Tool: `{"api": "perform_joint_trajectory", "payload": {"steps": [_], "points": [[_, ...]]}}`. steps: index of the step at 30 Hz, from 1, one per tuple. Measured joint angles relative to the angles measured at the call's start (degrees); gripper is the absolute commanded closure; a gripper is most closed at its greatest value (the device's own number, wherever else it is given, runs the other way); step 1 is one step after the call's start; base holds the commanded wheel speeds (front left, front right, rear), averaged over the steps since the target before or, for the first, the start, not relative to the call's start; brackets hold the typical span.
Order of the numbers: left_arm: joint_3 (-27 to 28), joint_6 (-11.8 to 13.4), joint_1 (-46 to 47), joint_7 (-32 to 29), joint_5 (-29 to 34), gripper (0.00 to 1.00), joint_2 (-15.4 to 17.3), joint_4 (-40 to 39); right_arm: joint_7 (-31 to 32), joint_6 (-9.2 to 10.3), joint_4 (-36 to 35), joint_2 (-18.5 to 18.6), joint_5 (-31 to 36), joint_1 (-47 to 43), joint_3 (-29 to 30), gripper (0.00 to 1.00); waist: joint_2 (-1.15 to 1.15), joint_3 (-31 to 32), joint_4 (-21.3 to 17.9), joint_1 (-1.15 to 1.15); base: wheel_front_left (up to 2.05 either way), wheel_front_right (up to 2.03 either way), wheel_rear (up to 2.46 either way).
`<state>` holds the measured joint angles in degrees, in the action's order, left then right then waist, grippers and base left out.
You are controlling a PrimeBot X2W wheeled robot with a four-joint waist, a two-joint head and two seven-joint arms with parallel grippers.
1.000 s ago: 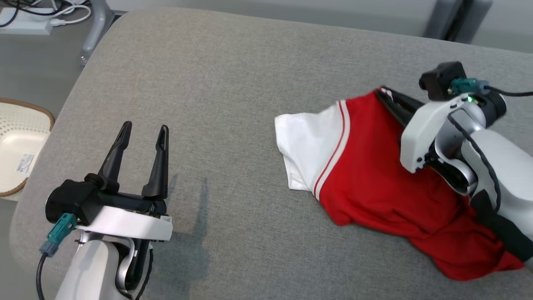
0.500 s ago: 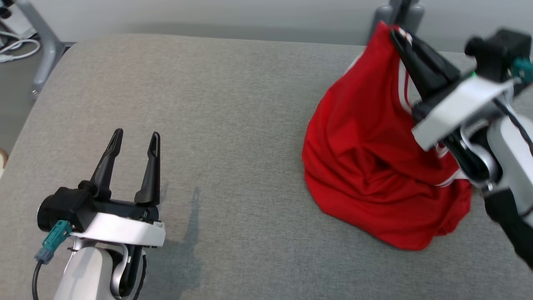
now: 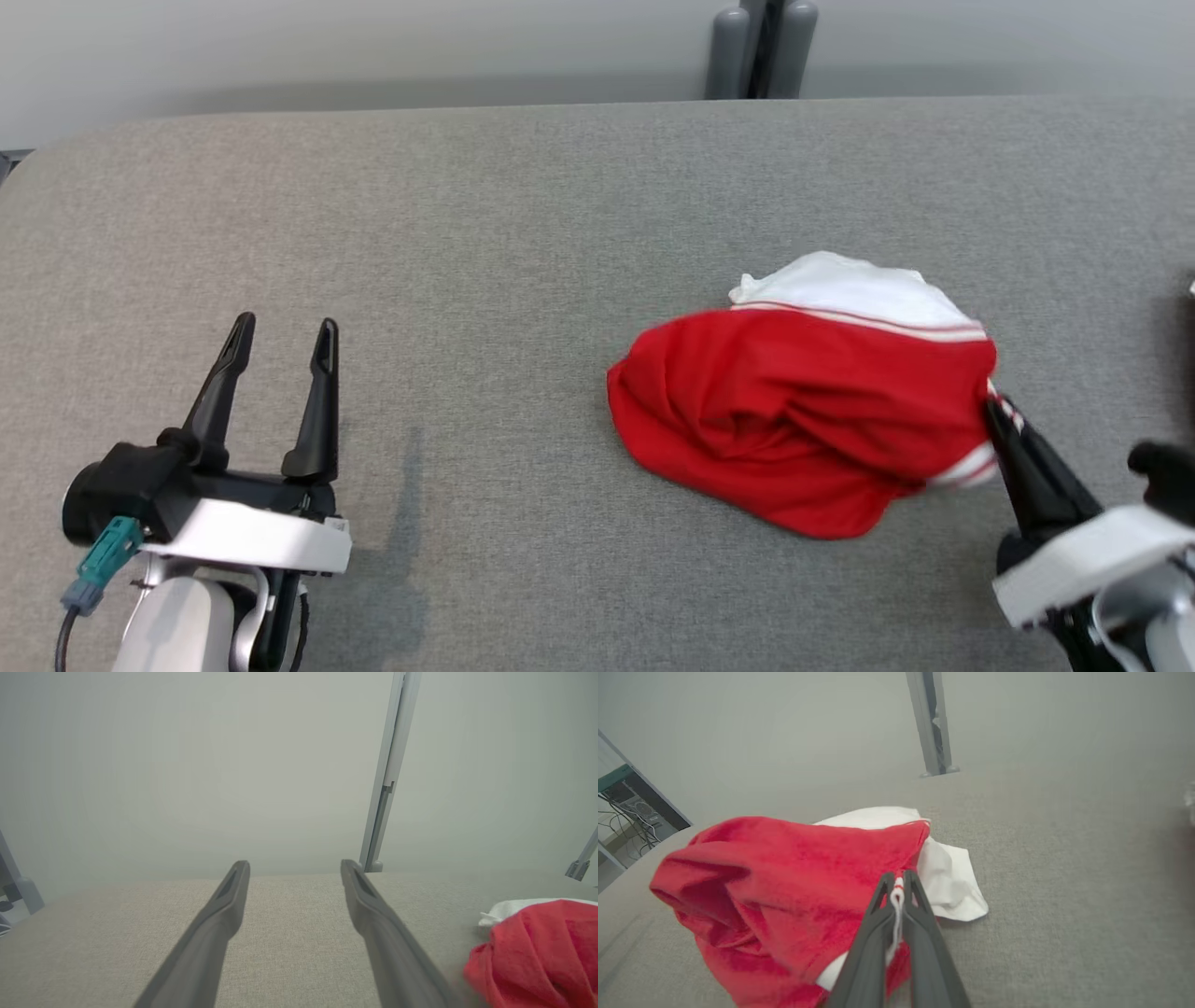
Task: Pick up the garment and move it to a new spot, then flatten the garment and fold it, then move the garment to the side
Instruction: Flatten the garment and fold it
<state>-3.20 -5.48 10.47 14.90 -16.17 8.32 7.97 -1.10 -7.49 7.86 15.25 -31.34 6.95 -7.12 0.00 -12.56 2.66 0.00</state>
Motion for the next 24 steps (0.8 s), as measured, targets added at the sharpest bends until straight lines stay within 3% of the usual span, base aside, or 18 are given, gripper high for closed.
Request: {"api": "perform_joint_trajectory", "payload": {"steps": [6, 15, 17, 18, 24], "points": [[0.5, 0.3, -1.5, 0.0, -0.6, 0.0, 0.5, 0.0, 0.1, 0.0, 1.3, -2.6, 0.3, -7.0, 3.9, 1.0, 0.0, 0.5, -1.6, 0.0, 0.0, 0.0, 0.0], [0.4, 0.9, -2.9, -0.8, -1.0, 0.0, 1.1, -0.4, -2.7, 0.0, 8.0, -4.0, -0.9, -6.6, 4.1, 1.0, 0.0, 1.8, -2.7, 0.0, 0.0, 0.0, 0.0], [0.3, 1.0, -3.1, -1.1, -1.0, 0.0, 1.2, -0.5, -3.4, 0.0, 7.9, -4.3, -1.5, -5.9, 3.4, 0.26, 0.0, 2.2, -2.8, 0.0, 0.0, 0.0, 0.0], [0.4, 1.1, -3.2, -1.2, -1.0, 0.0, 1.3, -0.6, -3.7, 0.0, 7.8, -4.4, -1.4, -5.9, 3.3, 0.0, 0.0, 2.5, -2.8, 0.0, 0.0, 0.0, 0.0], [0.3, 2.0, -4.8, -1.8, -1.1, 0.0, 1.3, -1.7, -6.6, 0.0, 5.4, -4.6, 3.6, -5.8, 8.5, 0.0, 0.0, 4.0, -3.1, 0.0, 0.0, 0.0, 0.0]]}}
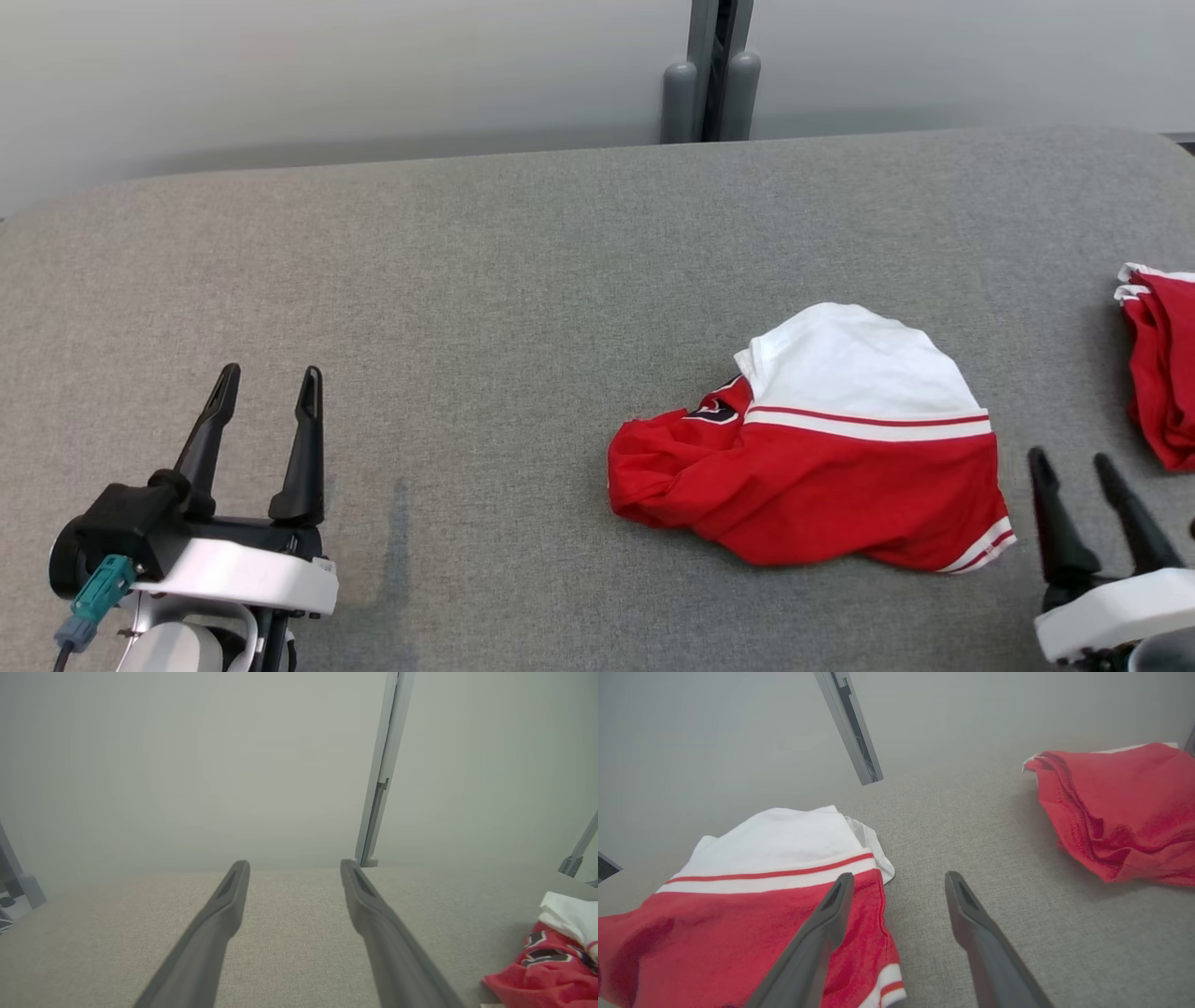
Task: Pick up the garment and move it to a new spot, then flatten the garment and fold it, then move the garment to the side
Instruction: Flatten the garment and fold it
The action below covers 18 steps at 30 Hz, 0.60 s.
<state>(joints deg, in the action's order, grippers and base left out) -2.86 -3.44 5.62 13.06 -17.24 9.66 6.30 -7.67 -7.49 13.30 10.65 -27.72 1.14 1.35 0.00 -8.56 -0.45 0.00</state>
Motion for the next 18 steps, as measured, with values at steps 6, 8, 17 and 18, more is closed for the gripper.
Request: {"api": "perform_joint_trajectory", "payload": {"steps": [6, 8, 17, 18], "points": [[0.2, 0.9, -1.0, -0.3, -0.1, 0.0, 0.2, -1.1, -0.4, 0.0, -6.3, -2.2, 7.8, 0.7, 4.3, 0.0, 0.0, 1.0, -0.1, 0.0, 0.0, 0.0, 0.0], [0.2, 1.1, -1.6, -0.4, -0.1, 0.0, 0.3, -1.6, 0.2, 0.0, -9.6, -3.3, 10.8, 0.7, 5.2, 0.0, 0.0, 1.5, 0.0, 0.0, 0.0, 0.0, 0.0], [-0.1, 2.3, -4.4, -1.4, 0.0, 0.0, 0.5, -2.8, 6.7, 0.0, -20.9, -6.3, 17.1, -2.1, 0.9, 0.0, 0.0, 4.3, 0.9, 0.0, 0.0, 0.0, 0.0], [-0.1, 2.4, -4.5, -1.5, 0.0, 0.0, 0.5, -3.0, 7.3, 0.0, -21.6, -6.4, 17.1, -2.6, 0.6, 0.0, 0.0, 4.6, 1.0, 0.0, 0.0, 0.0, 0.0]]}}
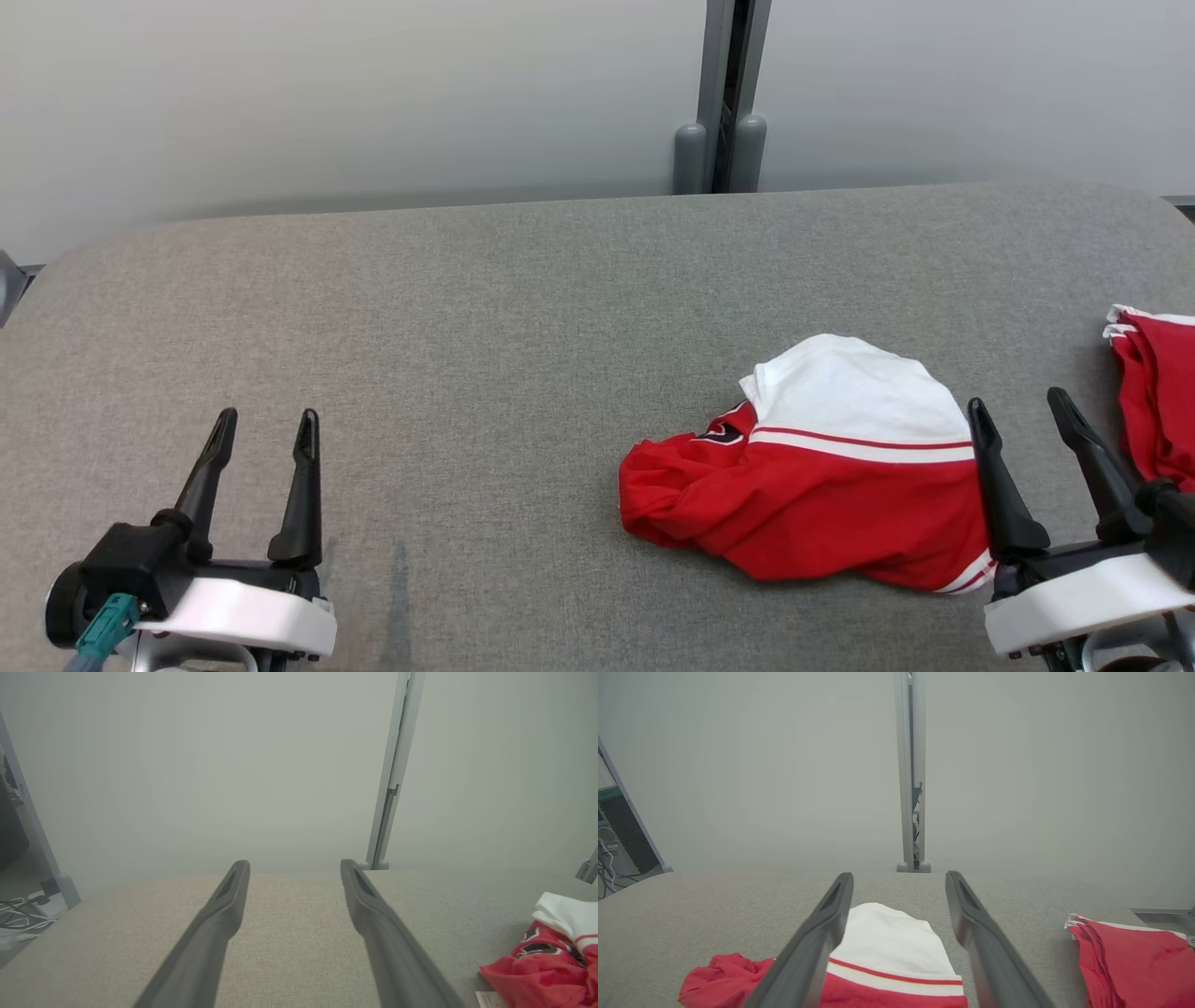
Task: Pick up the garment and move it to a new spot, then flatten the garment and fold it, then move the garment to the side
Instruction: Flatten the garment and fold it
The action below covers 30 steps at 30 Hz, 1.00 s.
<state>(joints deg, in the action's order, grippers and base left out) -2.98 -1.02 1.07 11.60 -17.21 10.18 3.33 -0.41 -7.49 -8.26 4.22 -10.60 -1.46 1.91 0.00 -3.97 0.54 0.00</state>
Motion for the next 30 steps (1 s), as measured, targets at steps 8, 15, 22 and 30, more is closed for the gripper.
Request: {"api": "perform_joint_trajectory", "payload": {"steps": [8, 15, 22, 30], "points": [[-0.8, 0.7, -1.4, -1.1, 0.3, 0.0, 0.2, -1.2, 1.4, 0.0, -1.9, -0.5, -0.1, -1.4, 0.7, 0.0, 0.0, 0.8, 0.5, 0.0, 0.0, 0.0, 0.0], [-3.4, 0.3, -1.3, -3.4, 0.7, 0.0, 0.2, -1.6, 1.6, 0.0, -2.0, -0.8, -0.5, -1.5, 1.1, 0.0, 0.0, 0.4, 0.4, 0.0, 0.0, 0.0, 0.0], [-13.1, -5.0, 2.6, -12.9, -0.3, 0.0, -0.1, 2.4, 1.6, 0.0, -1.8, -1.0, -1.0, -1.0, -0.7, 0.0, 0.0, -0.9, -1.3, 0.0, 0.0, 0.0, 0.0], [-24.8, -6.4, 6.8, -19.2, -5.1, 0.0, 0.6, 8.6, 0.6, 0.0, -0.8, -1.1, -1.5, 1.2, -1.7, 0.0, 0.0, -3.7, -5.7, 0.0, 0.0, 0.0, 0.0]]}}
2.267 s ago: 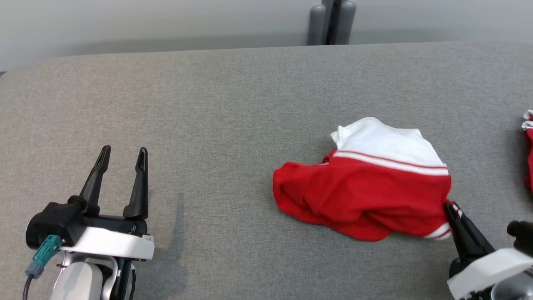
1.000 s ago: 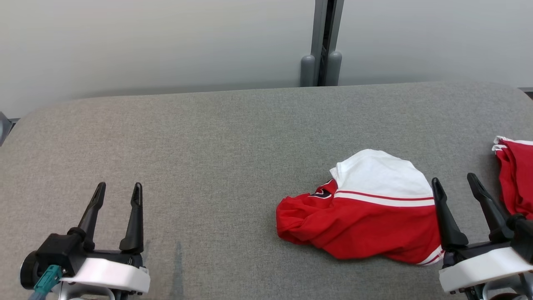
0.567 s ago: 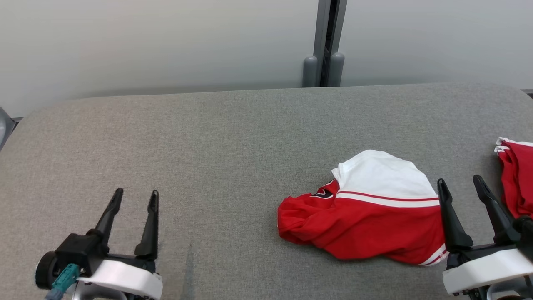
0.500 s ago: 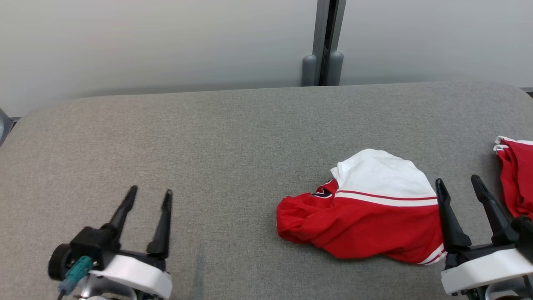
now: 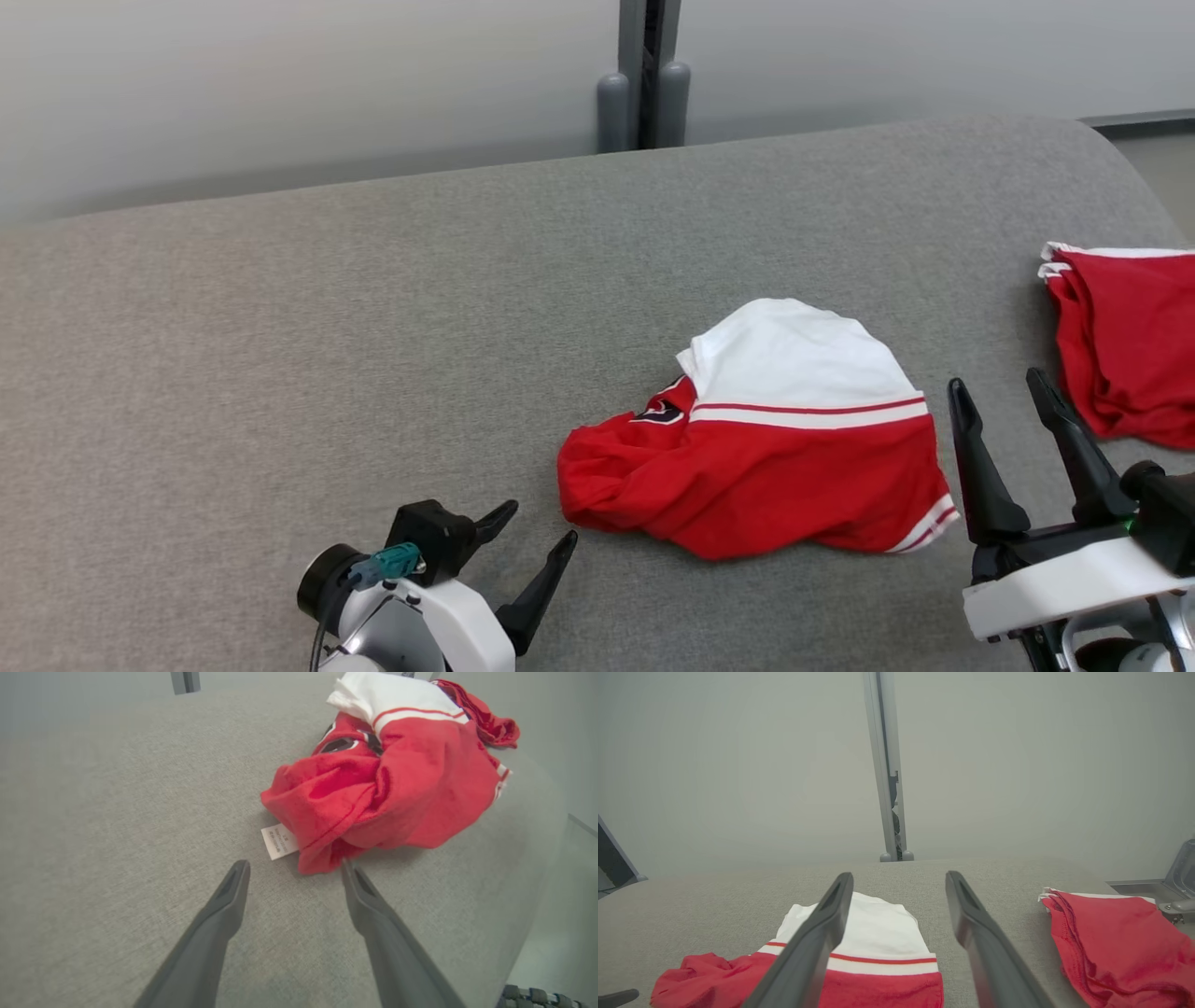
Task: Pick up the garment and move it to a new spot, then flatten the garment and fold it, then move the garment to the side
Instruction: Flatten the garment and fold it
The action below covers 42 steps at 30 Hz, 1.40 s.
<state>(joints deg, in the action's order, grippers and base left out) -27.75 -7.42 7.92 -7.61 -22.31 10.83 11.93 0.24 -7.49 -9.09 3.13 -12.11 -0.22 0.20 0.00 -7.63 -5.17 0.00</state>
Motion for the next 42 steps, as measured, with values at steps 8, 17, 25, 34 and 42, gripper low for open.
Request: {"api": "perform_joint_trajectory", "payload": {"steps": [8, 17, 25, 34, 42], "points": [[-3.7, 0.0, 4.7, 1.8, -3.7, 1.0, 1.3, 4.7, -1.5, 0.0, 1.1, -0.1, -0.5, 0.9, -0.1, 0.0, 0.0, -2.4, -3.8, 0.0, 0.0, 0.0, 0.0], [-1.2, 4.1, 7.7, 6.0, -1.2, 1.0, 4.5, 2.9, -2.6, 0.0, 2.3, -0.2, -0.7, 1.2, 1.1, 0.0, 0.0, -3.3, -4.1, 0.0, 0.0, 0.0, 0.0], [0.5, 10.2, 10.3, 4.7, 5.8, 1.0, 10.2, -9.2, -2.5, 0.0, 2.8, -0.3, -1.5, 1.1, 1.3, 0.0, 0.0, -2.6, -1.5, 0.0, 0.0, 0.0, 0.0], [-1.3, 13.1, 12.3, -2.0, 15.2, 1.0, 16.7, -21.1, -2.3, 0.0, 3.3, -0.3, -2.3, 1.1, 0.9, 0.0, 0.0, -2.1, 0.4, 0.0, 0.0, 0.0, 0.0], [-9.7, 9.8, 7.9, -1.9, 13.3, 1.0, 11.3, -18.5, -2.3, 0.0, 4.0, -0.3, -3.2, 1.2, 0.8, 0.0, 0.0, -2.8, 0.4, 0.0, 0.0, 0.0, 0.0]]}}
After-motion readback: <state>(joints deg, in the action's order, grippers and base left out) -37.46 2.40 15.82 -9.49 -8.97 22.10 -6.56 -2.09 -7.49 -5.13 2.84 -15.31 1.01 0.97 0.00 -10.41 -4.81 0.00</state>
